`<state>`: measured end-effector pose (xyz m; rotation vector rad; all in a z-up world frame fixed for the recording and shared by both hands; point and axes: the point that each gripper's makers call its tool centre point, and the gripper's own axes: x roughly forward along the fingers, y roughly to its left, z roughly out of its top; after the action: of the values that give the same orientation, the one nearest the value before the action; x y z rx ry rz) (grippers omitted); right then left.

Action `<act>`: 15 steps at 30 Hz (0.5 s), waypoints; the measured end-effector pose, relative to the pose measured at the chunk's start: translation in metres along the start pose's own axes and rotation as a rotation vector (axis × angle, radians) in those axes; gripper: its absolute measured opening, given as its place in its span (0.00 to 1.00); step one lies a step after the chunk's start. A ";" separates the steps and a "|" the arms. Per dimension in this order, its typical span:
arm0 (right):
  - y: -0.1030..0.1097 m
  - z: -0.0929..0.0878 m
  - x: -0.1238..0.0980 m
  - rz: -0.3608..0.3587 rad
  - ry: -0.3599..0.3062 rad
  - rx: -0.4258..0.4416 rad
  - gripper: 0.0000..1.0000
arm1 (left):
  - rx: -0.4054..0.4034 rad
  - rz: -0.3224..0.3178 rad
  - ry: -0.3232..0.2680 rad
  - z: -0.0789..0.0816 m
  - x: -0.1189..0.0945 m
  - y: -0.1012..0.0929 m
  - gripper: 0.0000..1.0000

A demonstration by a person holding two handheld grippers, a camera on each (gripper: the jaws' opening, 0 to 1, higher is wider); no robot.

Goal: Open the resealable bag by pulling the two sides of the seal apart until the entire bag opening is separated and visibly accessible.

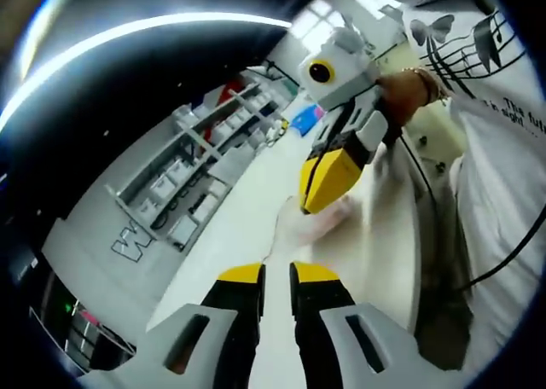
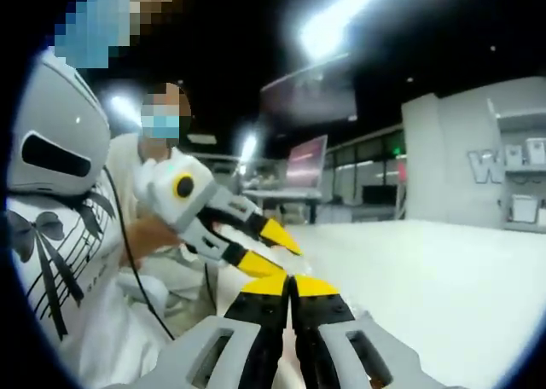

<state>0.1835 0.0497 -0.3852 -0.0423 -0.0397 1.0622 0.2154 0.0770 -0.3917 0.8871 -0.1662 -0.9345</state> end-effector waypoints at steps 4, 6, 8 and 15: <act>0.001 0.000 0.000 0.005 0.004 -0.002 0.00 | 0.006 -0.002 -0.009 0.002 0.000 0.000 0.10; 0.002 0.000 0.000 0.006 0.005 -0.001 0.00 | 0.011 -0.003 -0.012 0.003 0.000 0.000 0.09; 0.002 0.000 0.000 0.007 0.005 0.000 0.00 | 0.018 -0.003 -0.013 0.004 0.001 0.001 0.08; 0.003 -0.001 0.000 0.008 0.009 0.005 0.00 | 0.059 -0.005 -0.004 0.005 0.003 0.000 0.06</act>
<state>0.1806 0.0509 -0.3865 -0.0429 -0.0283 1.0697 0.2147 0.0713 -0.3891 0.9401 -0.1955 -0.9398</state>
